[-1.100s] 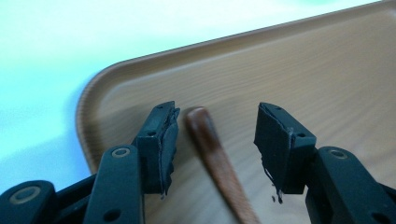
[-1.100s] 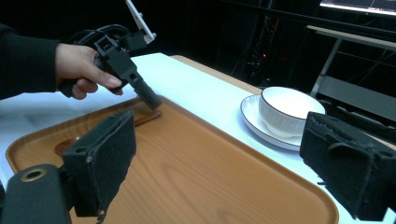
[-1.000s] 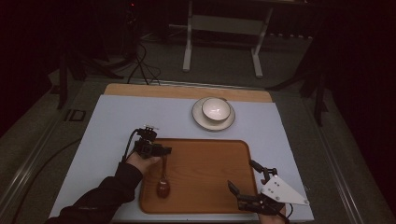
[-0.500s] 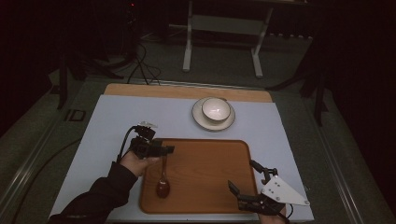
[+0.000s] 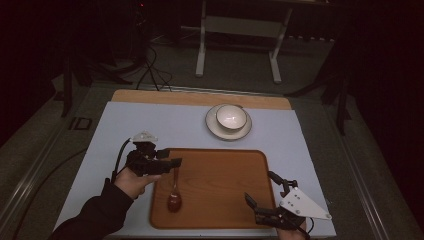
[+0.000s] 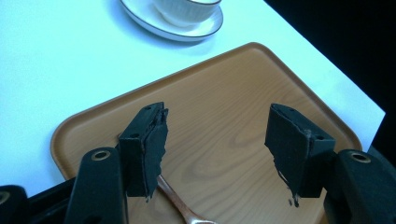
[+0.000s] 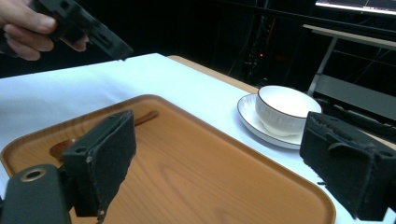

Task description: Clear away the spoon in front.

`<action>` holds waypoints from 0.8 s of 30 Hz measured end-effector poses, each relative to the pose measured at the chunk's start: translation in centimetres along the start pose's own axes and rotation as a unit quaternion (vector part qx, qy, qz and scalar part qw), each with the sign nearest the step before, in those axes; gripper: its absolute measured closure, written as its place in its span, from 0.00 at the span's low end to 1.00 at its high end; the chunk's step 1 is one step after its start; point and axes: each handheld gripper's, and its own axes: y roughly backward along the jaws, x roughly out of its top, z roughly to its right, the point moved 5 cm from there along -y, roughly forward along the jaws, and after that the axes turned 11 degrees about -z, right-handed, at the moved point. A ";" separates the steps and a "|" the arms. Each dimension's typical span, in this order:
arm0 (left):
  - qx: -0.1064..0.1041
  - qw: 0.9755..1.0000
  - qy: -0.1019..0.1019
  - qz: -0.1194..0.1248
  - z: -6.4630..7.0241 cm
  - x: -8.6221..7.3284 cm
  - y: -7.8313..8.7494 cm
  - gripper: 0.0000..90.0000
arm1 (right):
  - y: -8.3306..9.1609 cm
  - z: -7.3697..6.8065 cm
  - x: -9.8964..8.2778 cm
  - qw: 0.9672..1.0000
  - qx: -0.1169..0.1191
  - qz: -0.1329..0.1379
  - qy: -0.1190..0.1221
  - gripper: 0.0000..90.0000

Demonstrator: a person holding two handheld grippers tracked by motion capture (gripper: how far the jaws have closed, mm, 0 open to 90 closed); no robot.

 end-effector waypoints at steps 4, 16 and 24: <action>-0.003 1.000 -0.017 0.010 0.4 -0.6 0.5 0.42 | -0.1 0.0 0.0 1.000 0.000 -0.001 0.001 0.12; -0.037 0.996 -0.065 0.040 0.9 -2.7 2.1 0.33 | -0.2 0.0 -0.1 1.000 0.000 -0.003 0.000 0.12; -0.058 0.993 -0.078 0.064 0.1 -4.2 2.7 0.16 | -0.4 0.0 -0.2 1.000 0.001 -0.006 0.001 0.12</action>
